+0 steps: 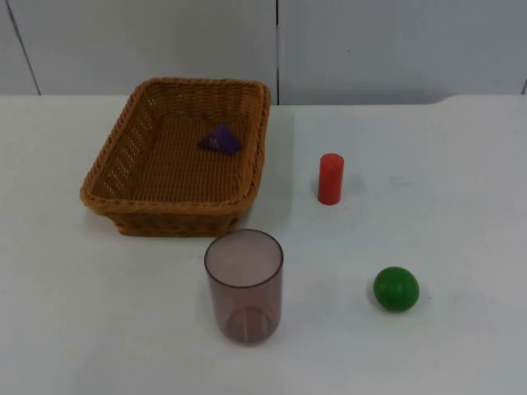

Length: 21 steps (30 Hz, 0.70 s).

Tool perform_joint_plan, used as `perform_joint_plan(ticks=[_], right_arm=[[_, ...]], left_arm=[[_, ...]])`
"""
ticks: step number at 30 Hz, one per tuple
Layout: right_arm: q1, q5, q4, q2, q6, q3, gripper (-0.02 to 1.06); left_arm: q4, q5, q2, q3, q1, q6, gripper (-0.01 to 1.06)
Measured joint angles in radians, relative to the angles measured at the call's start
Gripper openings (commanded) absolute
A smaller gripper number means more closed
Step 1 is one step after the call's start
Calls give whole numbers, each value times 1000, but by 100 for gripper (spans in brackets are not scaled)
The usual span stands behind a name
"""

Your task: Pick up the basket with the left hand and place the triangular block into the basket with the right hand.

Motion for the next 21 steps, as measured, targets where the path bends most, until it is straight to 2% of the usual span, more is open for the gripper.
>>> perform_joint_plan(ticks=[6, 11, 12, 16, 17, 21], right_arm=[[-32, 0, 7, 0, 0, 0, 105], [-204, 0, 8, 0, 0, 0, 105], [-204, 0, 8, 0, 0, 0, 105], [-365, 0, 9, 0, 0, 0, 105], [-365, 0, 9, 0, 0, 0, 105], [-535, 0, 9, 0, 0, 0, 105]], left_arm=[[0, 0, 0, 0, 0, 0, 105], [0, 0, 0, 0, 0, 0, 105], [0, 0, 0, 0, 0, 0, 105], [0, 0, 0, 0, 0, 0, 105], [0, 0, 0, 0, 0, 0, 105], [0, 0, 0, 0, 0, 0, 105]])
